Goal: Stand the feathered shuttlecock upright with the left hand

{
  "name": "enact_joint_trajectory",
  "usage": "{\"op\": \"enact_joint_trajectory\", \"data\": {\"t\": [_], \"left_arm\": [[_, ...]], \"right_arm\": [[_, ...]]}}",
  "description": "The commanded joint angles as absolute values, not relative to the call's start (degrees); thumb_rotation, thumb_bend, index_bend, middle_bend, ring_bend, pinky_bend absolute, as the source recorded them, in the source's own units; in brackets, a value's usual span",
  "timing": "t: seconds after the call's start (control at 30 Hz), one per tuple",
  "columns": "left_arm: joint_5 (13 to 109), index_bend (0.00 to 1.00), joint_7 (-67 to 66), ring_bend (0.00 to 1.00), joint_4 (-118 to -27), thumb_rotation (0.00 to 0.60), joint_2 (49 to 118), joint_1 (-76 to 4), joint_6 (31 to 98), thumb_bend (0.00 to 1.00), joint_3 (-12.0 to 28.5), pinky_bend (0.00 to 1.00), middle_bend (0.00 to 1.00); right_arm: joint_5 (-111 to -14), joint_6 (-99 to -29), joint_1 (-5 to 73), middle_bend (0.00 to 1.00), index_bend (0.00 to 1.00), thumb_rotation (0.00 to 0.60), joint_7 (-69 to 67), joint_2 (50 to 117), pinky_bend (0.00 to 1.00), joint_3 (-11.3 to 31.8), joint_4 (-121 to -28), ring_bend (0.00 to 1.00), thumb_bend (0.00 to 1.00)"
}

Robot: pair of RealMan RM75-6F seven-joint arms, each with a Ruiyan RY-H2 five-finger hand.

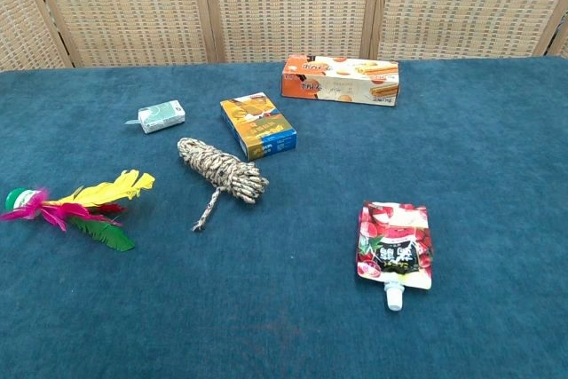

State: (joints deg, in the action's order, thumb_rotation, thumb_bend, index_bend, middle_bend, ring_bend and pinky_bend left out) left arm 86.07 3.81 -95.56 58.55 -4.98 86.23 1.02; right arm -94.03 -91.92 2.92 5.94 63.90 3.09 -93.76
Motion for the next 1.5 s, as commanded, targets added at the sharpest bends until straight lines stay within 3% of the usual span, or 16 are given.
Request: {"op": "enact_joint_trajectory", "data": {"t": [0.03,0.37,0.53,0.8,1.23,1.5], "left_arm": [[86.1,0.00,3.7,0.00,-95.1,0.600,58.9,-5.3,85.5,0.00,1.1,0.00,0.00],[89.1,0.01,0.9,0.00,-93.5,0.600,63.1,-11.0,78.9,0.00,1.8,0.00,0.00],[89.7,0.18,-1.0,0.00,-93.5,0.600,65.6,-14.9,74.0,0.03,2.5,0.00,0.00],[87.1,0.34,-10.9,0.00,-92.8,0.600,75.3,-23.6,62.1,0.15,4.1,0.00,0.00],[81.1,0.44,-18.4,0.00,-89.5,0.600,81.4,-26.3,58.7,0.29,4.2,0.00,0.00],[79.7,0.48,-19.4,0.00,-88.7,0.600,82.6,-27.0,58.3,0.30,3.7,0.00,0.00]], "right_arm": [[-94.0,-91.9,2.9,0.00,0.00,0.600,5.8,63.9,0.00,3.1,-93.7,0.00,0.00],[-92.9,-91.6,2.9,0.00,0.00,0.600,4.9,63.5,0.00,3.5,-93.7,0.00,0.00],[-92.1,-91.0,3.1,0.00,0.00,0.600,5.0,63.5,0.00,3.8,-93.7,0.00,0.00],[-90.5,-90.2,3.3,0.00,0.00,0.600,4.7,63.6,0.00,4.3,-93.2,0.00,0.00],[-89.6,-89.7,3.4,0.00,0.00,0.600,3.7,63.5,0.00,4.6,-92.8,0.00,0.00],[-89.2,-89.3,3.5,0.00,0.00,0.600,3.6,63.4,0.00,4.6,-92.8,0.00,0.00]]}}
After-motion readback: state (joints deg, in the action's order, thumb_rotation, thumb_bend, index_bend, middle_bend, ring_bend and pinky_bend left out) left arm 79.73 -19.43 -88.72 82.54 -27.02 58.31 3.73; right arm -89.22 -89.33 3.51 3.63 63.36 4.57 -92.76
